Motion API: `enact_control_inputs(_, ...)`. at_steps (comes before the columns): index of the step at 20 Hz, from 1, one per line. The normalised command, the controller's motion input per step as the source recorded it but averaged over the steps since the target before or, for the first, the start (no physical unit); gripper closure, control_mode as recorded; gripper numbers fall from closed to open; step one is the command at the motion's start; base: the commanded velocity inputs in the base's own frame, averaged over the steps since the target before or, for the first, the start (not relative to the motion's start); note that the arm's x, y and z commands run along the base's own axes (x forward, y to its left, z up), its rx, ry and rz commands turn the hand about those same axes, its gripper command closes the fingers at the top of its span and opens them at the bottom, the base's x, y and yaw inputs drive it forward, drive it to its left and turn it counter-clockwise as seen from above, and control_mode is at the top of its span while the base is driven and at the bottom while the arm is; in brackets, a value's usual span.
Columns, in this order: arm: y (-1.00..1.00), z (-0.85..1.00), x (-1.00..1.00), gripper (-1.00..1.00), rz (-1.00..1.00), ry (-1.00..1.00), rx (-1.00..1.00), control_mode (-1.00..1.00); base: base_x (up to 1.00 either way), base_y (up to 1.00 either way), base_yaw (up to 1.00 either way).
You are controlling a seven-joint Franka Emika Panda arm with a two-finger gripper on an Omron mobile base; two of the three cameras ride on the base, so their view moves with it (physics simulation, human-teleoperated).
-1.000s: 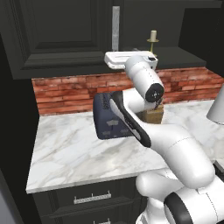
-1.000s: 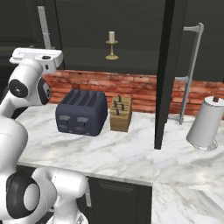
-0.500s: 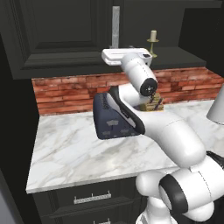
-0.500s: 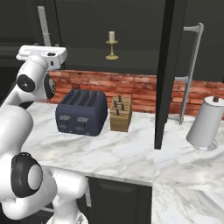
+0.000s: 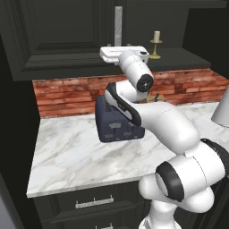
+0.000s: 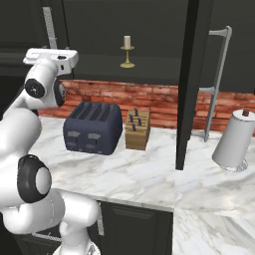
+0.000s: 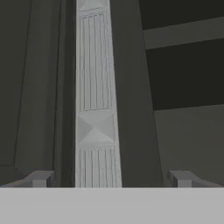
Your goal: Get the candle and the liquor from the cabinet and move them to the dining counter.
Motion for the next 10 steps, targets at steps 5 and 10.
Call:
enact_control_inputs(5,0.05,0.0,0.41,-1.0,0.0,0.02,0.0,-1.0,0.0,0.0,0.0)
enact_control_inputs(10,0.01,0.0,0.12,1.0,0.0,0.03,0.0,-1.0,0.0,0.0,0.0)
